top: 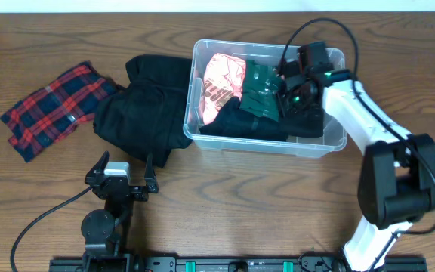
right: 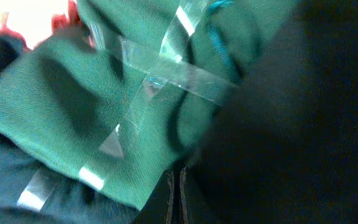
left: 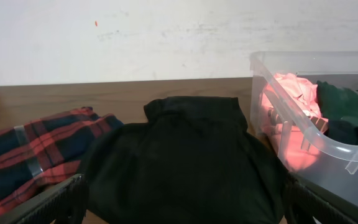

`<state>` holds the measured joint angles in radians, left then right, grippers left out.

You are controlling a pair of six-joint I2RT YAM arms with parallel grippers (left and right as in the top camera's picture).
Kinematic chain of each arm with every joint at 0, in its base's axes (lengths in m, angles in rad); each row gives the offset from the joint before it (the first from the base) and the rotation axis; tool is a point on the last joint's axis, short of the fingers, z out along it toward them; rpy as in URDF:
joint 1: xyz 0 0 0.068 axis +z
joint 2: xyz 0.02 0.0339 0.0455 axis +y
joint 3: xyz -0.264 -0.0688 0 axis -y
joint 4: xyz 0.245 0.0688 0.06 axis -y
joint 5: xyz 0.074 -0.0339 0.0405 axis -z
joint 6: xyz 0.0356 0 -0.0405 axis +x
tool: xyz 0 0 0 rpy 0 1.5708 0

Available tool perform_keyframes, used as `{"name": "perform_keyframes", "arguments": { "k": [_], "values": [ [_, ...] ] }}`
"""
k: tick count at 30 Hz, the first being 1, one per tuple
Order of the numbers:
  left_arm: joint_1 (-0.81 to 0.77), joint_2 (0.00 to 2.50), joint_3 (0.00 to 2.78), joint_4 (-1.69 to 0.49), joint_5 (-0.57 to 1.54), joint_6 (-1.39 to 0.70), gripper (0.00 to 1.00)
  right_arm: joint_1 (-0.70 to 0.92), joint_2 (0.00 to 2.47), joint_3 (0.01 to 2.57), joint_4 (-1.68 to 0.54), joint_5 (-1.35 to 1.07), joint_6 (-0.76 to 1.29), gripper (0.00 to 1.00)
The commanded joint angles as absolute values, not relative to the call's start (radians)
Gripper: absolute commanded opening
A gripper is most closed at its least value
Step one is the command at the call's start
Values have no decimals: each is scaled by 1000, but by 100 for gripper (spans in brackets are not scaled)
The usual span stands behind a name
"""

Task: Pack container
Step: 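Open the right gripper and lift away from the bin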

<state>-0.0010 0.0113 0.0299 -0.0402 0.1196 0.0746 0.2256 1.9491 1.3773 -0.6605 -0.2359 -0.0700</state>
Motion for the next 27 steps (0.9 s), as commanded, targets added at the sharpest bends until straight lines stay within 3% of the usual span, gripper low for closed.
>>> {"name": "perform_keyframes", "arguments": {
  "k": [1,8,15,20,27],
  "values": [
    [2,11,4,-58,122,65,98,228,1976,1377,-669,-214,-64,3],
    [2,11,4,-58,122,65,98,228,1895,1417,-691,-254,-65,6],
    [2,11,4,-58,122,65,98,228,1687,1428,-739,-355,-31,15],
    [2,11,4,-58,122,66,98,228,1573,1428,-875,-361,-15,1],
    [2,11,4,-58,122,66,98,228,1479,1428,-1122,-328,-15,1]
  ]
}}
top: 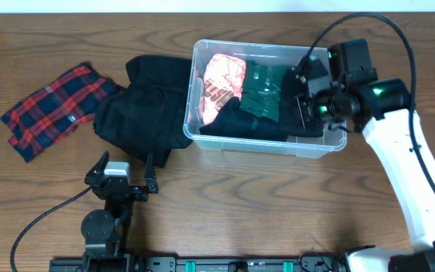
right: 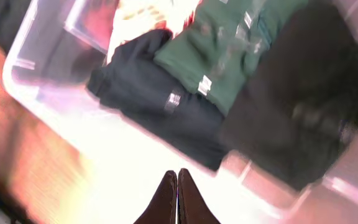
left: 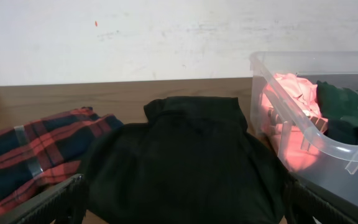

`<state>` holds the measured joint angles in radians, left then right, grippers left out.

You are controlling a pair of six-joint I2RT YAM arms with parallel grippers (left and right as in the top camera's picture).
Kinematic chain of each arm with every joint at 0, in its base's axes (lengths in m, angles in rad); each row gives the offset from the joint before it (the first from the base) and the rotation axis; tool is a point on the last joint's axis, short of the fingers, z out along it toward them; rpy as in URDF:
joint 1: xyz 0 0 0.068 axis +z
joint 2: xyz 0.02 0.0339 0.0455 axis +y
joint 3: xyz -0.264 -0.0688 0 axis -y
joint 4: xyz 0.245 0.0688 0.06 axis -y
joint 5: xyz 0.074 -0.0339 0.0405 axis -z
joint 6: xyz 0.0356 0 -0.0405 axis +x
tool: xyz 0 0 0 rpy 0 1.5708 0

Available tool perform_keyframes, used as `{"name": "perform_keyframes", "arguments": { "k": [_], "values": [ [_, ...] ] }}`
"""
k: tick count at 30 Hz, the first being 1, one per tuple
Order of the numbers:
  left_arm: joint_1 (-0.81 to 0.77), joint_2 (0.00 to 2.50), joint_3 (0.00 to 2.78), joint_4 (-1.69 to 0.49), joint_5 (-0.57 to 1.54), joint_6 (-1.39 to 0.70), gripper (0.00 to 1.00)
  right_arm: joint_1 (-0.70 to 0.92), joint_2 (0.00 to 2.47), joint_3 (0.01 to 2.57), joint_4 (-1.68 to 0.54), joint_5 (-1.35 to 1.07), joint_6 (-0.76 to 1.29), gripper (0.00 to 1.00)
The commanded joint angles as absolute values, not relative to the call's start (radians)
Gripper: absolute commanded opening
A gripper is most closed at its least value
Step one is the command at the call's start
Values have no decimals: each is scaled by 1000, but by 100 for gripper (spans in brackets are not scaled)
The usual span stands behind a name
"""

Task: Pack container

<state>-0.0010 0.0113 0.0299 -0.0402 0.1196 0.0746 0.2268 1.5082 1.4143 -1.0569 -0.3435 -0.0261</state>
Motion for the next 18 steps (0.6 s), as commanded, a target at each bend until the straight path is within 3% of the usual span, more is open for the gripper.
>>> {"name": "perform_keyframes", "arguments": {
  "k": [1,7,18],
  "values": [
    [2,11,4,-58,122,65,98,228,1478,1428,-1163,-310,-15,1],
    [2,11,4,-58,122,66,98,228,1480,1406,-1314,-130,111,1],
    [2,11,4,-58,122,66,98,228,1480,1403,-1423,-77,165,1]
  ]
}}
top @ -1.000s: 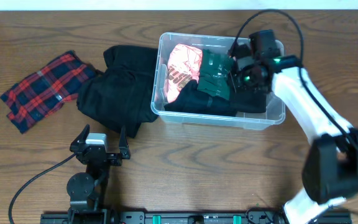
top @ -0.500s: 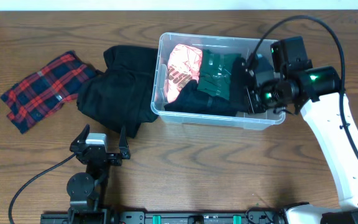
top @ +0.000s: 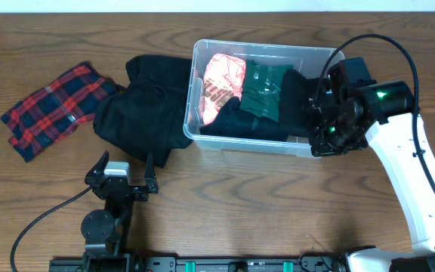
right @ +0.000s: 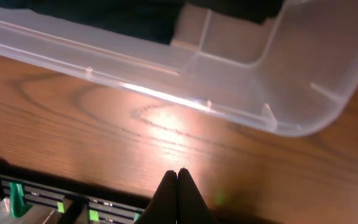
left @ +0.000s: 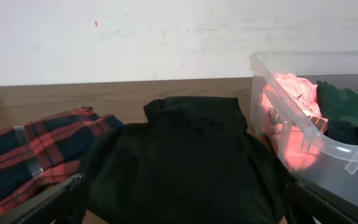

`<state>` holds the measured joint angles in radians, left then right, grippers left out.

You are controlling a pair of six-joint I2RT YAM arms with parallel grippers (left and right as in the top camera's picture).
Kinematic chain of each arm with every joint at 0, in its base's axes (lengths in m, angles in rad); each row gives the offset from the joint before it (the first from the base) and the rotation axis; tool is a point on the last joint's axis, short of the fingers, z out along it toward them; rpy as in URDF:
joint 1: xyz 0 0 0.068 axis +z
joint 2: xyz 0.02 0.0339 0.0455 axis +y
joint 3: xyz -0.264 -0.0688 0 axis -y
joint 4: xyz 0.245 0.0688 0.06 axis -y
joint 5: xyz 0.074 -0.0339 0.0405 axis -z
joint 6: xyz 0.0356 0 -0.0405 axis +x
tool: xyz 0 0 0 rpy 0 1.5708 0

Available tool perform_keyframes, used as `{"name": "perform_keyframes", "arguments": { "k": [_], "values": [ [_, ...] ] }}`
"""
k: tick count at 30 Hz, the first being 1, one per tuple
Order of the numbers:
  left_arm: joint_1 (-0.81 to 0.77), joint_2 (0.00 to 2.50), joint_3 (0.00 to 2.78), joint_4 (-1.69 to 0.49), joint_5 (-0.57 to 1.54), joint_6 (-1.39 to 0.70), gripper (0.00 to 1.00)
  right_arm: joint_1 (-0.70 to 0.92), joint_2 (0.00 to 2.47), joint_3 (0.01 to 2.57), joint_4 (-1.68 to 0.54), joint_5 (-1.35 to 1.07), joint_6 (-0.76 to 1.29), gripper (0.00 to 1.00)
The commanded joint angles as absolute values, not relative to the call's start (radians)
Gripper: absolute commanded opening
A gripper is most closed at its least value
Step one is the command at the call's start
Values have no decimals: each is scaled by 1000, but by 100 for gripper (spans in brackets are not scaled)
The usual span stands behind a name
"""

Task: Pack container

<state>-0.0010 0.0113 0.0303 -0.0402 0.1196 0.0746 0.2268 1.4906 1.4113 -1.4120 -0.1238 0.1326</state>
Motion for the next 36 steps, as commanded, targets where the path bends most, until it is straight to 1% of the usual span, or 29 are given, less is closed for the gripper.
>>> {"name": "perform_keyframes", "arguments": {
  "k": [1,7,14,23,36],
  "values": [
    [2,11,4,-58,122,65,98,228,1480,1402,-1425,-70,165,1],
    [2,11,4,-58,122,66,98,228,1480,1363,-1430,3,232,1],
    [2,11,4,-58,122,66,98,221,1480,1305,-1414,4,231,1],
    [2,11,4,-58,122,65,98,213,1480,1240,-1311,12,232,1],
    [2,11,4,-58,122,66,98,183,1480,1235,-1277,38,232,1]
  ]
}}
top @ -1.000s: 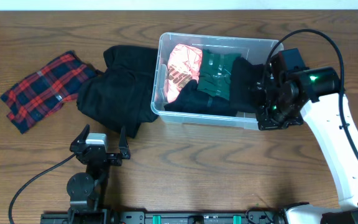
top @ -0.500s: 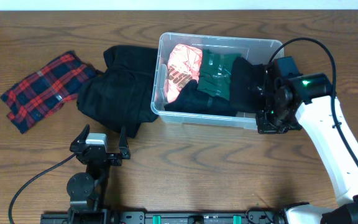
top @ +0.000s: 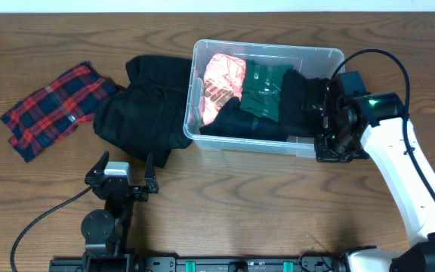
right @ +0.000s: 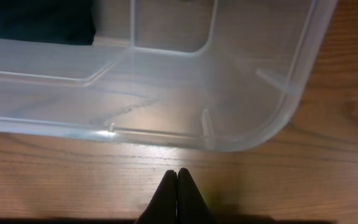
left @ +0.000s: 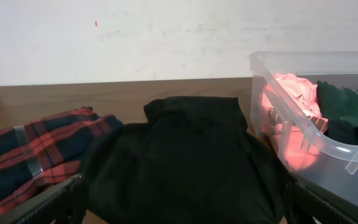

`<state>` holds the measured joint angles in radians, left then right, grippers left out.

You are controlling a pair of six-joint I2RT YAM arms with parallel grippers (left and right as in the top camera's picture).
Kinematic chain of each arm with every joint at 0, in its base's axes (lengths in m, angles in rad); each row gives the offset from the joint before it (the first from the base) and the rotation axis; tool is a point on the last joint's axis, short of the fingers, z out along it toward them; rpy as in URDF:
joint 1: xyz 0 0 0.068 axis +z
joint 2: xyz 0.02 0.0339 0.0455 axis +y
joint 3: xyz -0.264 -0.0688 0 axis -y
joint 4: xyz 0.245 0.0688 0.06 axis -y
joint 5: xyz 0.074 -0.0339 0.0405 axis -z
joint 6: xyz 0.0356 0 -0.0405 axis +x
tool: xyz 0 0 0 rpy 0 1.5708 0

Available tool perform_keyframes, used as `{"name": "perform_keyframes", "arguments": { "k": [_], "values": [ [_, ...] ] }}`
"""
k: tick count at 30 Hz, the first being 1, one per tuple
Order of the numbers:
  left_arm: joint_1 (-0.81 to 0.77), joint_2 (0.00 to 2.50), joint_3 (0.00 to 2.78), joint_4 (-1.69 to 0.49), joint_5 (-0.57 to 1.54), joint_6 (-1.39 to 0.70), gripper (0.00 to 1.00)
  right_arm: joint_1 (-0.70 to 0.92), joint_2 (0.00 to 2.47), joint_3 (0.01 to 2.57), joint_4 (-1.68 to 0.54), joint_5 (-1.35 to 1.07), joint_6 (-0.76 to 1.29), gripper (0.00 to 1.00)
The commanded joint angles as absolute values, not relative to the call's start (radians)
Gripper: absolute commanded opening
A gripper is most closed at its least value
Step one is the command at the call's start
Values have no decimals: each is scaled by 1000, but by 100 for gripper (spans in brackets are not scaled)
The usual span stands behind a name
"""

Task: Pack container

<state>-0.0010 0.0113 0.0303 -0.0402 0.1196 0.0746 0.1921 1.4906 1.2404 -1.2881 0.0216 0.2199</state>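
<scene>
A clear plastic container [top: 266, 47] holds a pink garment [top: 222, 81], a green taped garment [top: 260, 89] and folded black garments [top: 302, 102]. Left of it on the table lie a black garment [top: 138, 106] and a red-and-blue plaid cloth [top: 55, 106]. My right gripper [top: 329, 153] is shut and empty, just outside the container's right front corner [right: 253, 124]; in the right wrist view the gripper [right: 177, 177] is over bare wood. My left gripper [top: 119, 177] rests open near the front edge, facing the black garment [left: 179, 155] and the plaid cloth [left: 30, 155].
The wooden table [top: 263, 211] stretches in front of the container. A rail with the arm bases [top: 225, 264] runs along the front edge. A cable [top: 36, 227] loops at the front left. In the left wrist view a pale wall [left: 135, 37] stands behind the table.
My right gripper, still shut, has moved a little to the right, from the container's front right wall to just outside its right front corner. The left arm and the clothes have not moved.
My right gripper was shut low inside the container against the green and black garments. Then it was above the container's right side, then over the front right wall, and now it is outside the right front corner. The left gripper stayed open and still.
</scene>
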Motion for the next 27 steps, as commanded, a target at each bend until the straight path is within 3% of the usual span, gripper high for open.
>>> {"name": "perform_keyframes", "arguments": {
  "k": [1,27],
  "values": [
    [2,11,4,-58,122,66,98,183,1480,1235,-1274,38,232,1],
    [2,11,4,-58,122,66,98,183,1540,1233,-1230,81,231,1]
  ]
}}
